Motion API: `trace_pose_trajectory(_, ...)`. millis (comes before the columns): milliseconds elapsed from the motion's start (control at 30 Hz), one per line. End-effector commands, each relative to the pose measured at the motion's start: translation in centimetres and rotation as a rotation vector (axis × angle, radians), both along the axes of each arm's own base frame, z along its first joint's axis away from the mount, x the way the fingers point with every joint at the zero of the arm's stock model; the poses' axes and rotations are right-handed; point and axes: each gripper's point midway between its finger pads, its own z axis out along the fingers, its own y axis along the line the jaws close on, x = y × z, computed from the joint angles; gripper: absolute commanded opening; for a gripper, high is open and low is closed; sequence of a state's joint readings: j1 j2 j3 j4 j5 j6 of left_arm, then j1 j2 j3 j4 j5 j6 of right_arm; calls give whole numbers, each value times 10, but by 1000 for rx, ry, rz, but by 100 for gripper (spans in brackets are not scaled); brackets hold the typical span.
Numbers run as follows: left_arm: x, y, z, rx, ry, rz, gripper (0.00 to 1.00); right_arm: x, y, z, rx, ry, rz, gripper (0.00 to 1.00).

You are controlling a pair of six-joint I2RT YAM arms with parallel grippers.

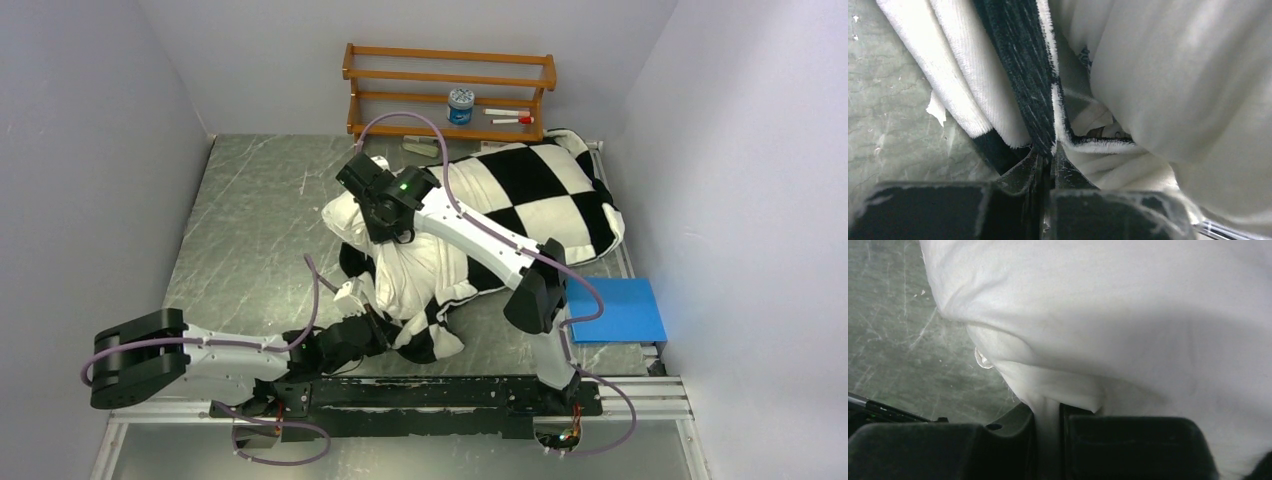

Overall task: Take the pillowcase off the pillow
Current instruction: Remove the pillow from the pillowcase.

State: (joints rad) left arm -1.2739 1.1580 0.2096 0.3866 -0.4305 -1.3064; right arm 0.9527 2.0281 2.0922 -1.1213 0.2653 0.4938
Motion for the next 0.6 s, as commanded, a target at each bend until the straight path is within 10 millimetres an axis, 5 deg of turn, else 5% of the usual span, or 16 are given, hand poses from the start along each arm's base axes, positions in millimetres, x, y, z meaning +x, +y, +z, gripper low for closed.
trace_pose_trajectory(0,-98,35,-71,320,265,-367,5,101,37,143,494,-458,-197,0)
trace_pose_trajectory(133,-86,34,-57,245,245,-269,7,71,19,129,543,-424,-170,0)
trace_pose_trajectory(367,-48,46,9,224,92,-104,64,28,-4,99,514,-329,-63,3)
trace_pose_trajectory(567,-33,60,60,234,22,-34,72,-6,-19,107,532,-295,38,54)
